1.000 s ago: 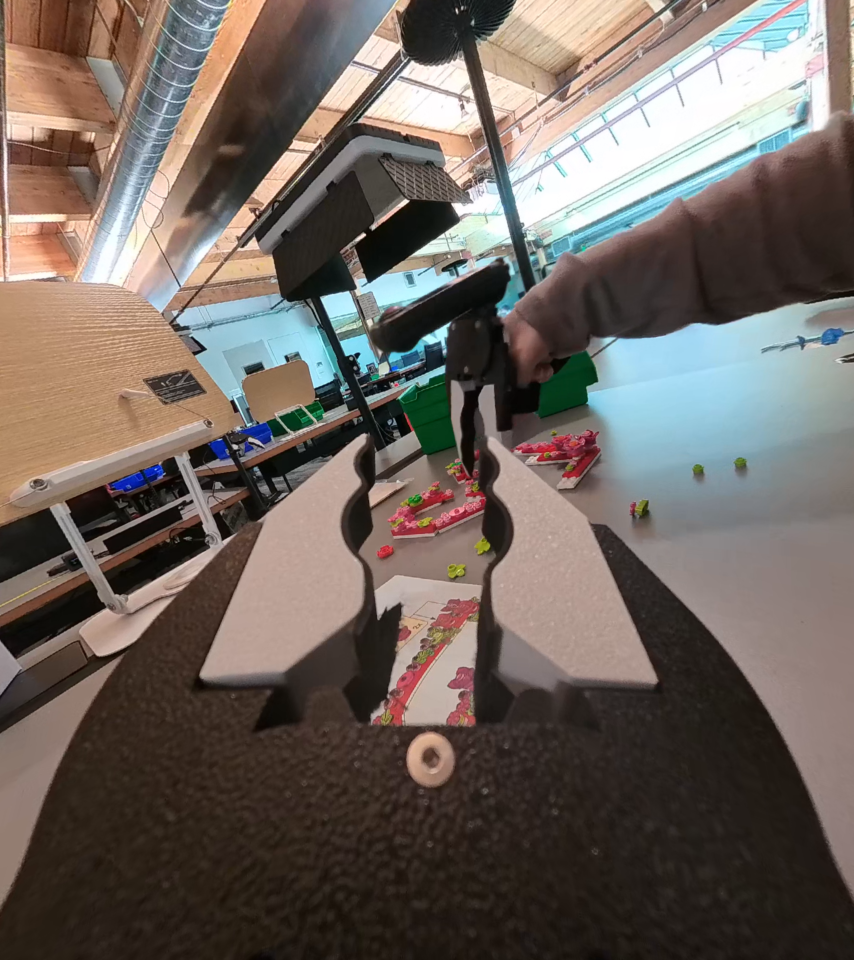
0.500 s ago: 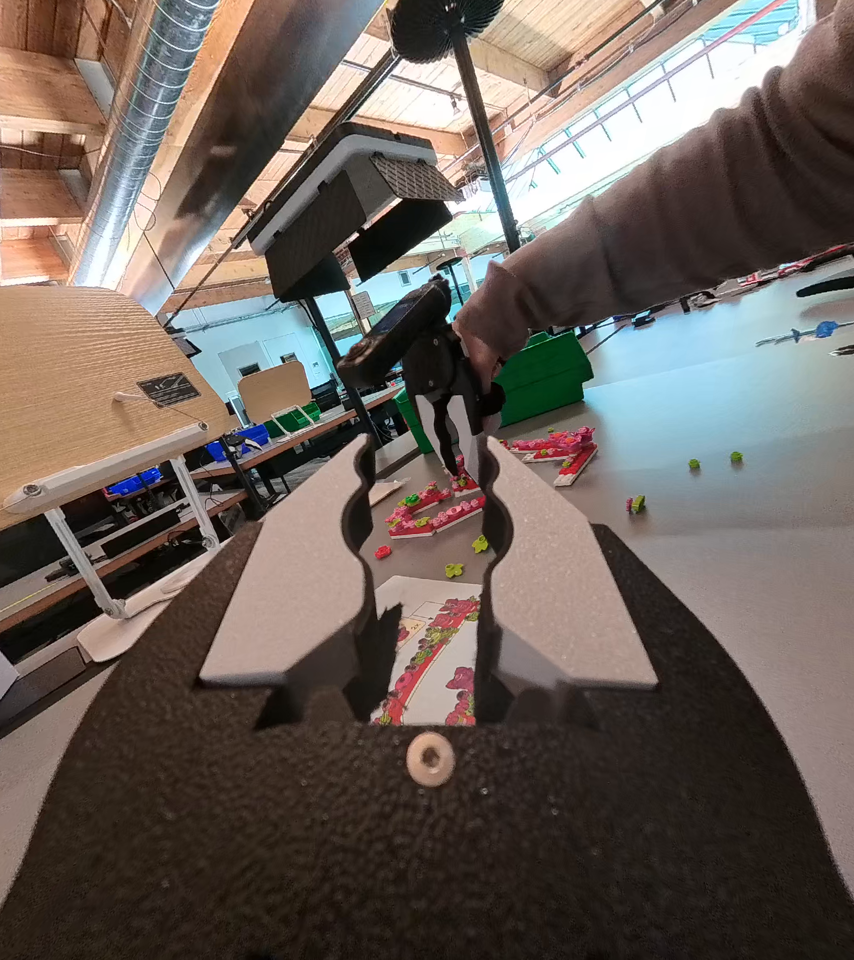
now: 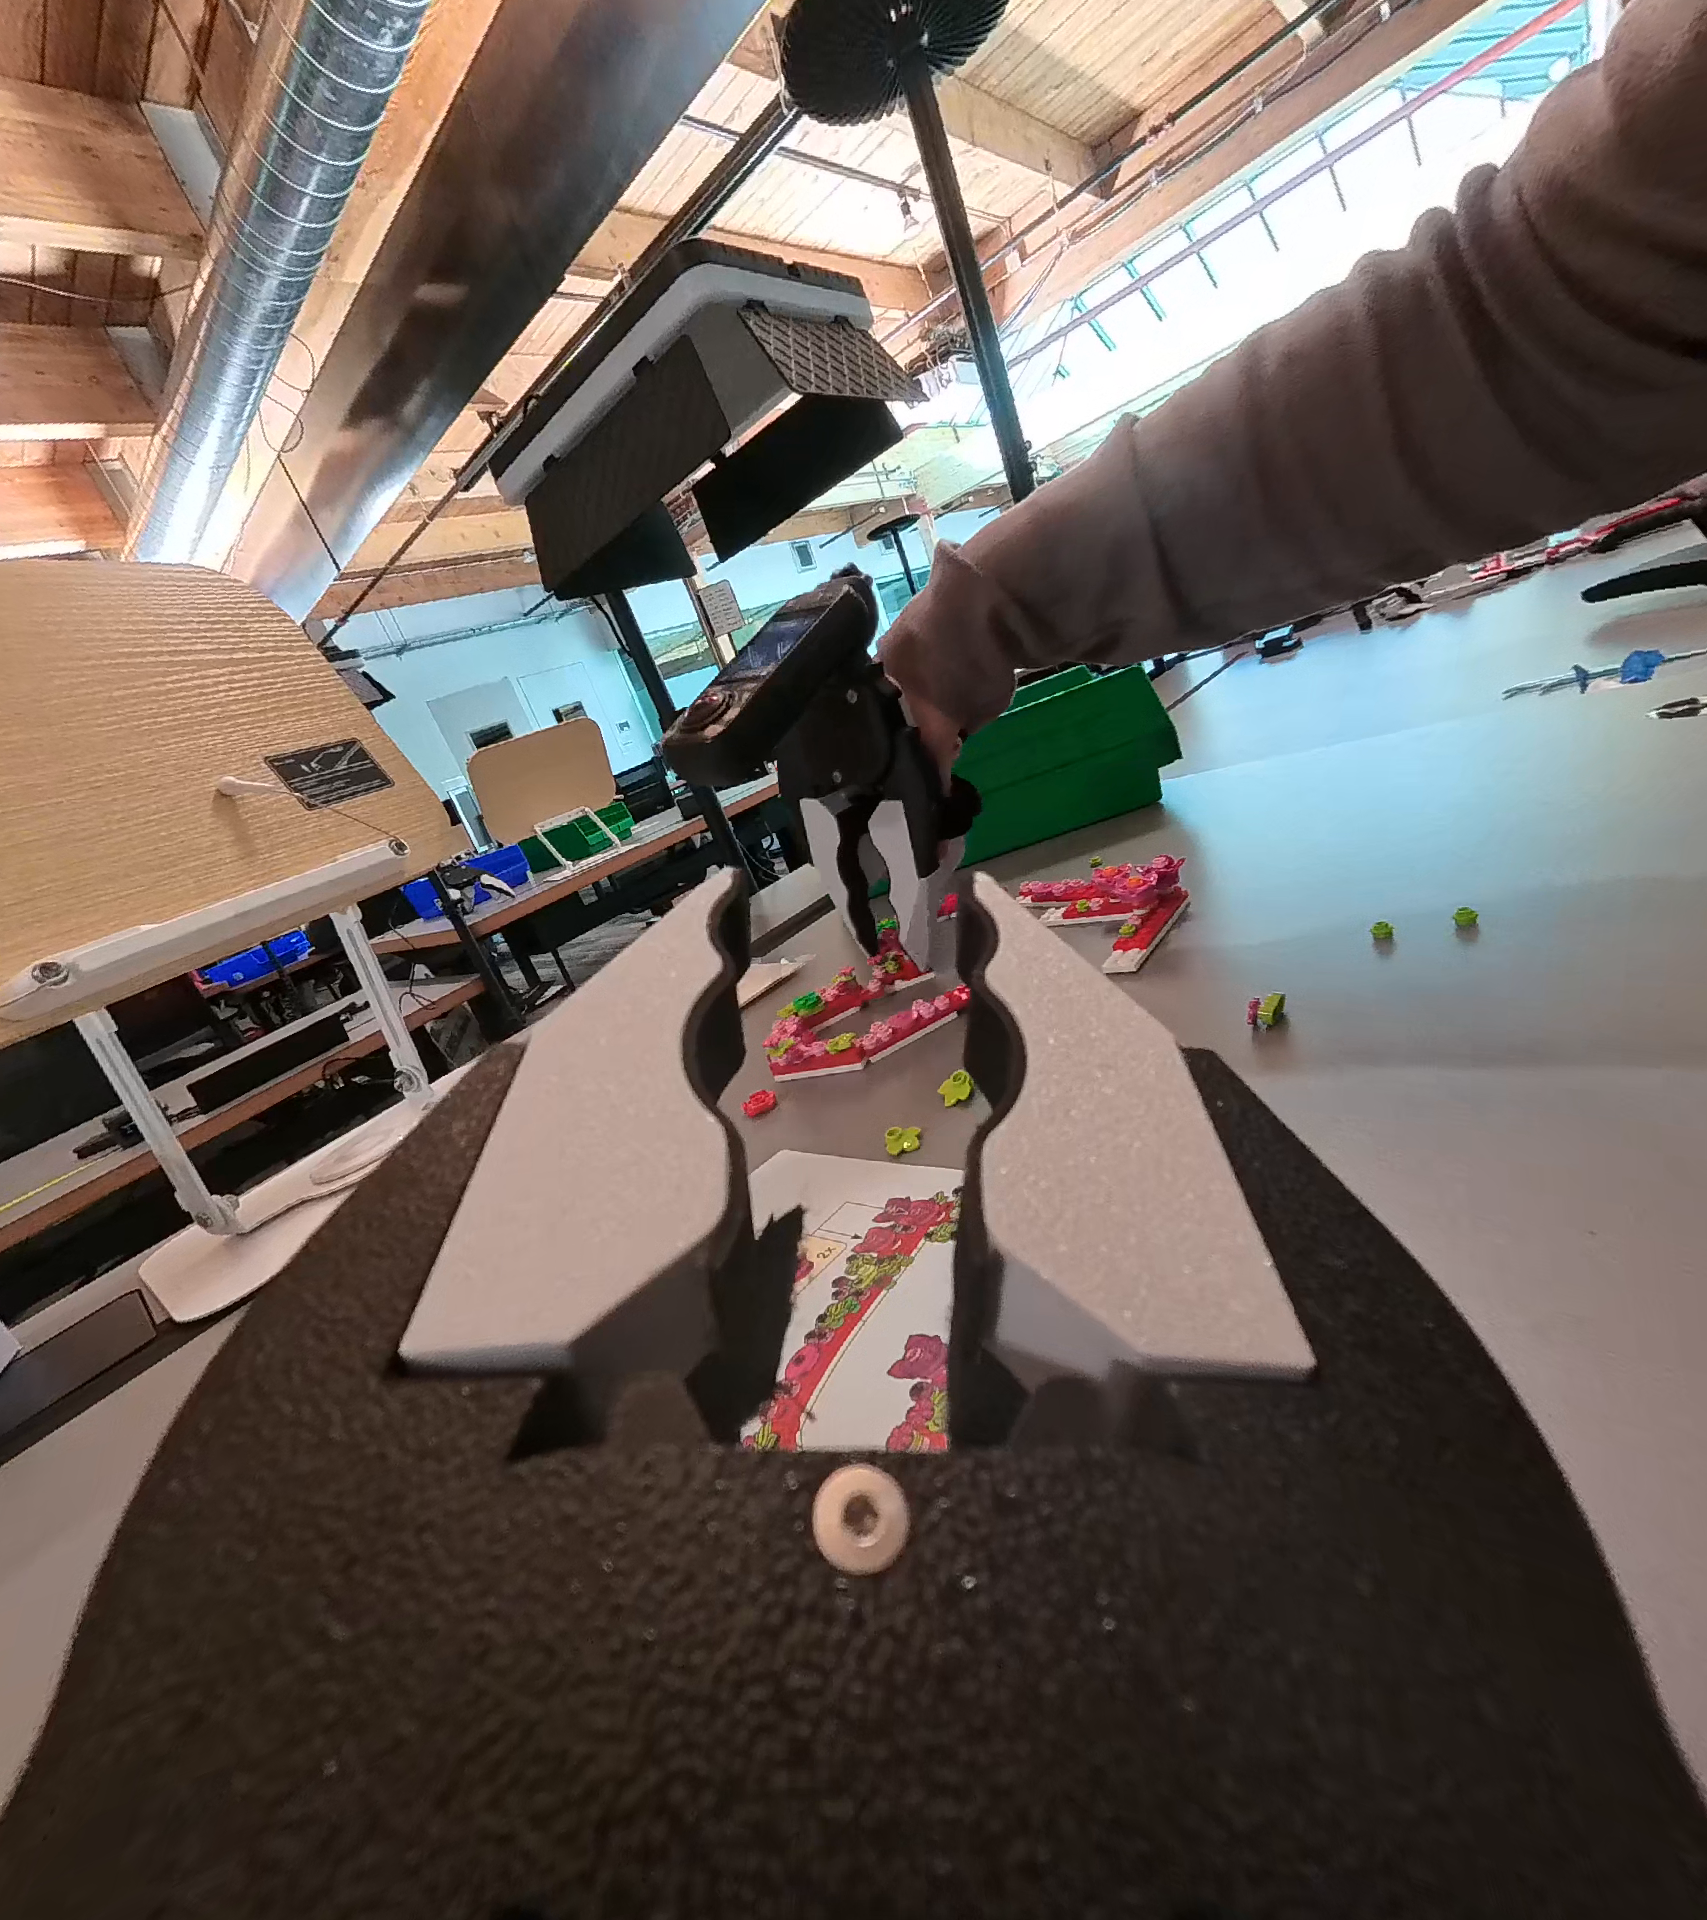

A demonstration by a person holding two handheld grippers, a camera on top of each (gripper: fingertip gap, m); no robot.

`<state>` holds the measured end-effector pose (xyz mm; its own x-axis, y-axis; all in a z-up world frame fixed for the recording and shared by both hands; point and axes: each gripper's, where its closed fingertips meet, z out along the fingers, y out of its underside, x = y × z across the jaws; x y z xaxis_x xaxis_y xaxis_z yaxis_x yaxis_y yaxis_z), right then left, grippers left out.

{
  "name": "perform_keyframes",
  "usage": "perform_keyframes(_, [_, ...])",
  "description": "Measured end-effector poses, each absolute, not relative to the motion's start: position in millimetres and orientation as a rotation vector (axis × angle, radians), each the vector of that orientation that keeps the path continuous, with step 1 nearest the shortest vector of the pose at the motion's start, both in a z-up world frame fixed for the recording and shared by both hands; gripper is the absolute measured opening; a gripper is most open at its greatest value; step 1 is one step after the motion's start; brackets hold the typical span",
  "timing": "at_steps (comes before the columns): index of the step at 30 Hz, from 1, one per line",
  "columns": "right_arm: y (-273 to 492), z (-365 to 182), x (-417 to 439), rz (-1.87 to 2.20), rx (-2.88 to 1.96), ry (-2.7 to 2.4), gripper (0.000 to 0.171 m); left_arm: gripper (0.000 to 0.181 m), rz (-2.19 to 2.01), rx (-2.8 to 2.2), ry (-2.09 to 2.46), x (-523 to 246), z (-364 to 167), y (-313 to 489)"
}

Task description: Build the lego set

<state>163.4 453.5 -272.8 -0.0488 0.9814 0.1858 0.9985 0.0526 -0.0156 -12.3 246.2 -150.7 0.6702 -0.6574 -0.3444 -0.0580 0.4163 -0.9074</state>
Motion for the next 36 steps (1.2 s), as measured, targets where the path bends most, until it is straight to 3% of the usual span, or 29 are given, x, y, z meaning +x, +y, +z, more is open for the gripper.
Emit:
perform_keyframes(5, [450.6,-244.1,160.3,-0.064,-2.049,-1.999,0.045,0.037,-0.426,-1.093,0.769,-12.7,-150.2,246.1])
perform_keyframes(10, [475.7,-156.0,169.8,0.064,-1.792,-1.315,0.062,0.037,-0.427,-1.096,0.749,-15.4,-149.0,248.1])
perform_keyframes(13, [467.0,-128.0,209.1,0.096,-1.647,-0.928,0.046,0.037,-0.430,-1.102,0.734,-16.9,-148.4,249.8])
perform_keyframes(17, [445.5,-144.7,273.9,-0.010,-1.567,-0.534,0.021,0.037,-0.436,-1.104,0.717,-18.9,-147.3,250.7])
perform_keyframes(19, [432.7,-145.9,303.4,-0.139,-1.463,-0.378,0.018,0.037,-0.431,-1.105,0.710,-20.0,-146.9,250.9])
perform_keyframes(25, [402.2,-133.0,310.4,-0.312,-1.231,-0.399,0.001,0.036,-0.434,-1.115,0.696,-21.5,-147.3,251.9])
perform_keyframes(36, [400.7,-144.2,332.2,-0.320,-1.245,-0.274,0.000,0.033,-0.358,-1.140,0.616,-35.9,-145.5,260.7])
